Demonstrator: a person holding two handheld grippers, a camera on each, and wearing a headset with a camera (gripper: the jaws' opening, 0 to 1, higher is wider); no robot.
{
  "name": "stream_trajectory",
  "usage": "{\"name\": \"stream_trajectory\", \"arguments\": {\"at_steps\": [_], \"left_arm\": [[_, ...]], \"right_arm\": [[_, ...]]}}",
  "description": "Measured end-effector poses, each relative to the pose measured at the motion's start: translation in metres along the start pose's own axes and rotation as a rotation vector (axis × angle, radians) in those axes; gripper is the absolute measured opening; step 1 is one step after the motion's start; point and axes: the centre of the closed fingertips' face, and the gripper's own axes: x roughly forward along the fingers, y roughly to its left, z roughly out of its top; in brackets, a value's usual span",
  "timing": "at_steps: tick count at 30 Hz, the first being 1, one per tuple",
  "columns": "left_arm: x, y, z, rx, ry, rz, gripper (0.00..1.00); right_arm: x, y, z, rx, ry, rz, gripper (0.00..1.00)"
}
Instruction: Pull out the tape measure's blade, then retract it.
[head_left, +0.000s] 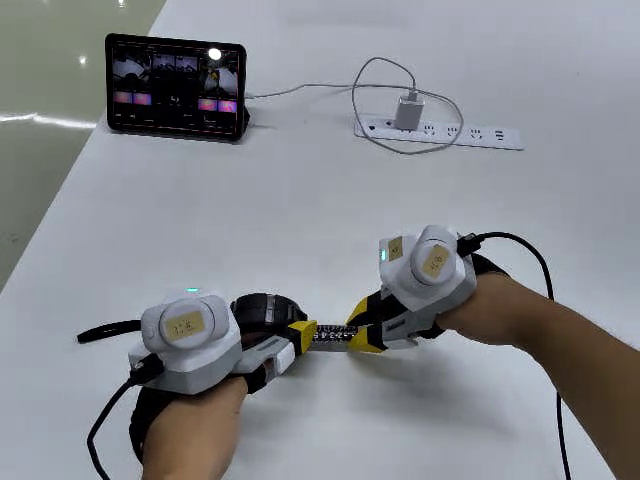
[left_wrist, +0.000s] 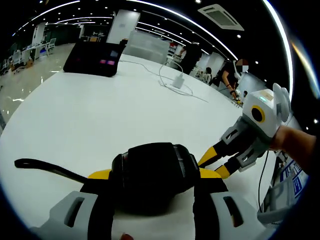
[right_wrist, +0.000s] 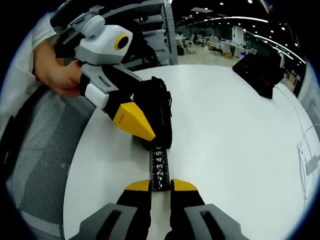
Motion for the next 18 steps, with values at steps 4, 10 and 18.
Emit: {"name": "stream_trajectory", "arguments": {"at_steps": [4, 10, 18], "left_arm": [[0.000, 0.000, 0.000, -0.004, -0.001, 0.001, 0.60], [0.000, 0.000, 0.000, -0.006, -0.004, 0.001, 0.60], [0.000, 0.000, 0.000, -0.010, -0.003, -0.003, 0.60]], "right_arm": [[0.001, 0.000, 0.001, 0.000, 0.004, 0.003, 0.10], [0.007, 0.003, 0.009, 0.008, -0.010, 0.009, 0.10], [0.017, 0.002, 0.023, 0.006, -0.029, 0.011, 0.10]]}}
